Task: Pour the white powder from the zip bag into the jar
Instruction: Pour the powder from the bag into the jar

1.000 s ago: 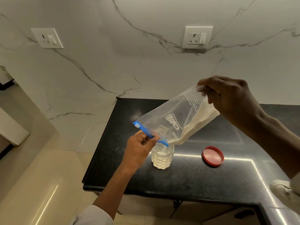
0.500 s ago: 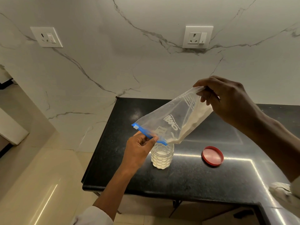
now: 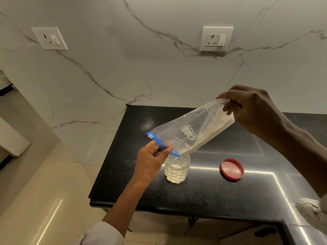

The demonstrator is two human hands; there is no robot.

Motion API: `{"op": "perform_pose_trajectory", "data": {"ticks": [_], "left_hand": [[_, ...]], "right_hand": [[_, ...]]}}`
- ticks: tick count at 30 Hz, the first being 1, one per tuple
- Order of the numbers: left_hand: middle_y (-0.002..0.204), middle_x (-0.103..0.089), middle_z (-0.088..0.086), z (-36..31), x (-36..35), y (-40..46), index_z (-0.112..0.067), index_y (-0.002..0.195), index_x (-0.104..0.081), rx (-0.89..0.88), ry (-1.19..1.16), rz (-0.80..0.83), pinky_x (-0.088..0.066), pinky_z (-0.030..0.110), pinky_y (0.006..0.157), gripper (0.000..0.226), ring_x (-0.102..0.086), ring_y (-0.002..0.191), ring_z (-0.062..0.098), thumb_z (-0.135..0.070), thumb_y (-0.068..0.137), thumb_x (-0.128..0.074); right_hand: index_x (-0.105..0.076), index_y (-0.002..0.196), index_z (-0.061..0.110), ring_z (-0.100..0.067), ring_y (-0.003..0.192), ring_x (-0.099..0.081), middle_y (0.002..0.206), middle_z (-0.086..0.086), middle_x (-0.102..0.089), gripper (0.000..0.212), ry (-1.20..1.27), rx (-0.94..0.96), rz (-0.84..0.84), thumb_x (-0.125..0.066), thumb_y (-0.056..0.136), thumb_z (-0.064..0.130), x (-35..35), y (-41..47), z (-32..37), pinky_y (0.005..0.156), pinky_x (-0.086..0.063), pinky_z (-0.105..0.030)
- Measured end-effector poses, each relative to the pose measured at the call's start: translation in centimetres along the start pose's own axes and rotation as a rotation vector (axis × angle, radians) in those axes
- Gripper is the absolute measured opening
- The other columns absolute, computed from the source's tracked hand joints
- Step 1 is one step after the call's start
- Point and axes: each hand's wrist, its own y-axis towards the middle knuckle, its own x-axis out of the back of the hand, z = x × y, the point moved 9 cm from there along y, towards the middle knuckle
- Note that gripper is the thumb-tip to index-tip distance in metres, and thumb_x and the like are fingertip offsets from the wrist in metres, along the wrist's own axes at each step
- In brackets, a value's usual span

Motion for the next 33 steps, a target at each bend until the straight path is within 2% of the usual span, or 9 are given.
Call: {"op": "perform_pose_trajectory", "data": {"ticks": [3,8,11,15,18,21,26,33], "left_hand": [[0.096,-0.07,-0.009,0.0,-0.1,0.0,-0.016,0.103,-0.068,-0.002,-0.005,0.003,-0.051,0.007,0.074,0.018,-0.068,0.088,-0.002,-0.021,0.086,-0.069],[0.096,-0.07,-0.008,-0.2,-0.1,0.2,-0.013,0.105,-0.068,-0.025,0.009,-0.003,-0.051,0.006,0.074,0.021,-0.067,0.089,-0.002,-0.021,0.085,-0.068],[0.094,-0.069,-0.009,-0.1,-0.1,0.3,-0.013,0.104,-0.068,-0.018,0.012,0.007,-0.05,0.006,0.074,0.021,-0.067,0.088,-0.004,-0.02,0.085,-0.069],[0.094,-0.07,-0.009,-0.3,-0.4,0.2,-0.015,0.102,-0.068,-0.02,-0.001,0.027,-0.051,0.008,0.074,0.019,-0.068,0.088,-0.001,-0.02,0.084,-0.069],[0.093,-0.07,-0.011,-0.3,-0.4,0.2,-0.018,0.101,-0.068,-0.017,-0.007,0.034,-0.052,0.008,0.074,0.017,-0.068,0.088,-0.001,-0.021,0.084,-0.069],[0.094,-0.07,-0.01,-0.1,-0.4,0.2,-0.02,0.1,-0.068,-0.014,-0.002,0.034,-0.052,0.009,0.074,0.016,-0.069,0.088,0.0,-0.021,0.084,-0.069],[0.092,-0.071,-0.009,0.1,-0.3,0.2,-0.022,0.098,-0.069,-0.004,0.009,0.021,-0.052,0.009,0.072,0.013,-0.069,0.086,0.001,-0.021,0.085,-0.069],[0.087,-0.07,-0.011,0.1,-0.3,0.3,-0.015,0.097,-0.07,-0.022,0.049,0.012,-0.053,0.009,0.072,0.017,-0.069,0.082,0.001,-0.025,0.082,-0.071]], "right_hand": [[-0.07,0.097,-0.004,-0.014,0.066,-0.056,0.081,-0.013,-0.065,0.014,-0.021,-0.009,-0.025,-0.062,0.086,-0.006,0.5,-0.1,-0.1,0.064,-0.049,-0.022],[-0.068,0.097,-0.002,-0.02,0.063,-0.061,0.084,-0.013,-0.066,0.012,0.001,-0.056,-0.05,-0.059,0.089,-0.002,0.5,-0.4,-0.7,0.061,-0.056,-0.031],[-0.068,0.096,-0.002,-0.019,0.058,-0.062,0.08,-0.012,-0.064,0.016,0.015,-0.079,-0.064,-0.053,0.091,0.002,0.5,-0.5,-0.8,0.058,-0.051,-0.022],[-0.066,0.094,-0.001,-0.015,0.058,-0.057,0.071,-0.007,-0.061,0.014,0.031,-0.114,-0.107,-0.053,0.092,0.003,1.2,-0.4,-0.7,0.061,-0.048,-0.021],[-0.067,0.096,-0.002,-0.012,0.058,-0.055,0.072,-0.005,-0.06,0.014,0.04,-0.129,-0.107,-0.053,0.092,0.0,1.3,-0.4,-0.9,0.062,-0.042,-0.013],[-0.068,0.095,-0.002,-0.008,0.058,-0.054,0.07,-0.003,-0.06,0.014,0.038,-0.126,-0.096,-0.055,0.092,-0.003,1.2,-0.6,-0.9,0.062,-0.045,-0.015],[-0.07,0.096,-0.004,-0.011,0.064,-0.053,0.078,0.004,-0.056,0.015,-0.001,-0.1,-0.126,-0.056,0.09,-0.003,1.5,-0.5,-0.3,0.068,-0.039,-0.01],[-0.07,0.095,-0.005,-0.013,0.066,-0.054,0.076,0.002,-0.057,0.013,-0.018,-0.069,-0.127,-0.059,0.09,-0.003,1.7,-0.5,-0.2,0.07,-0.043,-0.021]]}}
